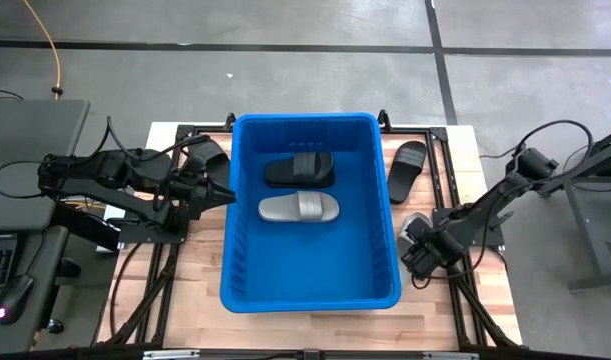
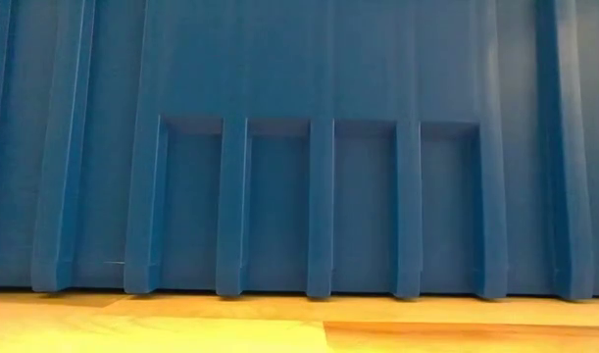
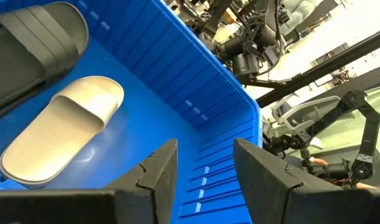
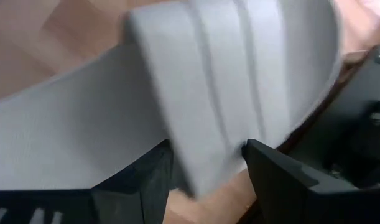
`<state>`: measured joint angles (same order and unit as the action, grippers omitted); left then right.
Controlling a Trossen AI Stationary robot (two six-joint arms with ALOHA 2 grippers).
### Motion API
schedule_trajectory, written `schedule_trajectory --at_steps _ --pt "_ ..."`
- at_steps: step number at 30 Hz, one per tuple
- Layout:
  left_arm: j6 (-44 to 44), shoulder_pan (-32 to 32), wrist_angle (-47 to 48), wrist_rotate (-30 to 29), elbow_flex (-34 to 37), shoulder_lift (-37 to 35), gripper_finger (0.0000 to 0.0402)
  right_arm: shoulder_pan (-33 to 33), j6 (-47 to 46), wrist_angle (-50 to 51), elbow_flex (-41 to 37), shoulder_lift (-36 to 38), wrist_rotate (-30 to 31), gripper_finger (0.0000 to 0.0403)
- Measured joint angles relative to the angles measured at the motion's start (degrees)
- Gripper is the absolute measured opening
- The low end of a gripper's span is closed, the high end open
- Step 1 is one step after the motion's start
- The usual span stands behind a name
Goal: Pick and place slides into bin
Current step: Put the gray slide into the blue bin
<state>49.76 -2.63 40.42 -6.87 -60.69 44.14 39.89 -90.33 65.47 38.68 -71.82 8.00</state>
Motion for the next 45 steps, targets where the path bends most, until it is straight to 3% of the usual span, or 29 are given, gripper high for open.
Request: schedule_trajectory --at_steps 4,6,11,16,25,32,36,41,45 --pt "0.0 0.0 0.0 0.0 0.0 0.0 0.0147 -1.1 -0.7 0.3 0.0 -0.6 0.5 0.0177" --pt "0.0 0.0 0.0 0.0 0.0 0.0 0.0147 -1.8 -0.8 0.3 0.0 -0.6 -0.2 0.0150" --pt "0.0 0.0 0.0 0.2 0.0 0.0 0.0147 -2.2 1.1 -0.2 0.0 -0.5 -3.2 0.0018" --pt "-0.5 0.0 0.0 -0.1 0.0 0.0 0.0147 -1.6 0.7 2.4 1.4 -0.6 -6.8 0.0004" --pt "0.0 0.0 0.0 -0.2 0.0 0.0 0.0147 -0.9 4.6 9.2 12.5 -0.4 -9.1 0.0001" --pt "-1.0 0.0 0.0 -0.3 0.0 0.0 0.0147 2.1 3.3 20.3 20.5 -0.4 -22.3 0.0000" --pt "-1.5 0.0 0.0 -0.7 0.0 0.0 0.0147 4.3 1.2 20.0 25.8 -0.4 -24.5 0.0000" --pt "-1.4 0.0 -0.1 -0.7 0.0 0.0 0.0147 7.0 -6.4 22.0 34.1 -0.4 -22.1 0.0000" --pt "-0.4 0.0 -0.1 -0.7 0.0 0.0 0.0147 9.1 -13.4 22.6 41.5 -0.3 -14.2 0.0000"
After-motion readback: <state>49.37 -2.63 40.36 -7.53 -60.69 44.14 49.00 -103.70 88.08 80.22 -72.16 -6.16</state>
